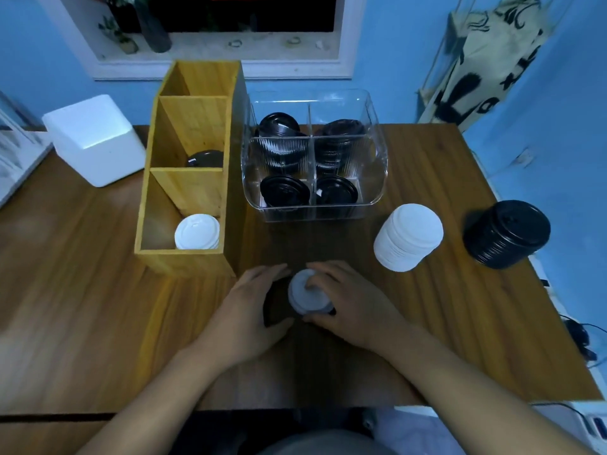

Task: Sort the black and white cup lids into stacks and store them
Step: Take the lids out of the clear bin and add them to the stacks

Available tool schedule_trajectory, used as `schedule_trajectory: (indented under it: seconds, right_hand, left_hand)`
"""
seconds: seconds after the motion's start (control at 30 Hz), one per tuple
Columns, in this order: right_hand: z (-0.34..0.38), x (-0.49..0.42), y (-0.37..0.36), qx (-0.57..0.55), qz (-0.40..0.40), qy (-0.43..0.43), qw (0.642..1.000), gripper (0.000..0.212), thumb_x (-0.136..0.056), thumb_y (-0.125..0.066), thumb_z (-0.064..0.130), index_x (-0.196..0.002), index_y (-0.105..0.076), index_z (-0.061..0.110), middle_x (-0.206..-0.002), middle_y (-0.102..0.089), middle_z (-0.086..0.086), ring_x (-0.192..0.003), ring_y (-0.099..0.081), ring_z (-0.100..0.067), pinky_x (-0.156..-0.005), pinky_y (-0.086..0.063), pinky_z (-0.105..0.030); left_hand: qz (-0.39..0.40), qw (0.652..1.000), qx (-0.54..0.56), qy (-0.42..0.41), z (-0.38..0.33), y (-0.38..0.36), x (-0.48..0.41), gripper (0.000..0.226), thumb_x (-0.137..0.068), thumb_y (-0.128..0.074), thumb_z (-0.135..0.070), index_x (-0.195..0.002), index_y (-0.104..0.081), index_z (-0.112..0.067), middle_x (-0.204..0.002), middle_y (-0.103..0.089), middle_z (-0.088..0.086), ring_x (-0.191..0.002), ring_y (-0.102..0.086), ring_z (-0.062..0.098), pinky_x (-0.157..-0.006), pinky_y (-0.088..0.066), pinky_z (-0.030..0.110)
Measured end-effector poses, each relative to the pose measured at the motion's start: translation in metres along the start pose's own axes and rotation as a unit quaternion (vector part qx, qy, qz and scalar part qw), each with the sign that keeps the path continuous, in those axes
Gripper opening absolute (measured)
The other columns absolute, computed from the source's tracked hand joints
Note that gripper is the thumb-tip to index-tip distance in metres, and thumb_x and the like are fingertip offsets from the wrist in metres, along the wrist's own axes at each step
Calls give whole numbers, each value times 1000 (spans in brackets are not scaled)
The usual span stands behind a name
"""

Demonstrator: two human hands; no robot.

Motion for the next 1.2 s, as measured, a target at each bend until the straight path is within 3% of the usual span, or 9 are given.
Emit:
schedule_trajectory:
  seconds: [0.1, 0.2, 0.37, 0.53, 0.6, 0.77, 0.9, 1.07, 1.2]
  right_hand:
    - [-6, 20, 22, 5, -22, -31, 999, 56, -86, -71, 54, -133, -52, 31, -154, -37, 13, -135, -26, 0, -108, -33, -19]
    - [-16, 49, 75, 8, -89, -57, 994, 57, -82, -73, 56, -130, -54, 34, -151, -41, 17, -130, -26, 10, -101, -22, -2]
    - [-53, 75, 160, 49, -191, -95, 976, 67, -83, -77, 47, -142, -52, 28, -149, -43, 18, -133, -31, 7, -104, -17, 2]
    - [-89, 54, 168, 69, -107, -124, 984, 70, -90, -69, 47, -152, -39, 35, -159, -36, 13, -144, -30, -5, -111, -19, -17]
    - [-95, 44, 160, 73, -53, -120, 989, 70, -92, -66, 48, -154, -35, 36, -161, -33, 13, -146, -29, -8, -113, -19, -20]
    - [-99, 35, 157, 76, 8, -110, 991, 68, -94, -64, 46, -154, -32, 38, -162, -27, 14, -147, -25, -7, -115, -20, -25]
    - [-102, 37, 168, 116, 41, -110, 986, 68, -93, -69, 41, -151, -37, 32, -155, -37, 12, -139, -36, -9, -106, -29, -24]
    - [-113, 38, 175, 152, 72, -120, 978, 67, -91, -71, 38, -149, -39, 30, -152, -40, 10, -135, -41, -12, -104, -31, -26]
    - [-122, 37, 180, 153, 76, -130, 977, 64, -87, -75, 37, -142, -45, 28, -144, -47, 7, -128, -48, -17, -104, -43, -36]
  left_hand:
    - [5, 1000, -24, -15, -6, -2, -10, 79, -79, -83, -42, -148, -44, -36, -147, -45, -20, -131, -29, -15, -101, -23, 0]
    - [3, 999, -33, -25, -26, -13, -32, 80, -83, -78, -48, -151, -38, -35, -149, -43, -17, -132, -29, -10, -104, -22, 8]
    - [4, 999, 7, -42, -76, -52, -82, 92, -83, -76, -55, -157, -28, -29, -159, -35, -8, -144, -28, 6, -112, -19, 19]
    - [-20, 997, 65, -48, -106, -77, -118, 97, -77, -83, -51, -156, -35, -22, -154, -45, -3, -141, -36, 13, -117, -26, 27]
    - [-35, 994, 78, -62, -109, -82, -123, 87, -77, -83, -50, -150, -44, -22, -144, -55, -5, -132, -45, 13, -113, -35, 31]
    - [-74, 990, 96, -73, -118, -83, -129, 75, -75, -86, -44, -140, -55, -21, -133, -63, -5, -120, -48, 6, -102, -38, 27]
    - [-74, 990, 100, -68, -132, -93, -137, 75, -74, -86, -47, -138, -56, -23, -131, -63, -8, -117, -46, 2, -97, -41, 26]
    - [-72, 990, 97, -75, -150, -108, -149, 76, -71, -88, -45, -136, -57, -19, -128, -65, -3, -117, -51, 12, -96, -44, 29]
    - [-70, 991, 81, -77, -156, -113, -158, 74, -73, -87, -45, -134, -58, -17, -125, -65, -2, -116, -50, 14, -93, -45, 29]
Point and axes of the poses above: each hand's wrist, its own x-axis away from the middle knuckle, its own y-axis out of the back of the hand, z = x × y, the point moved 9 cm from there along -x, towards the middle knuckle
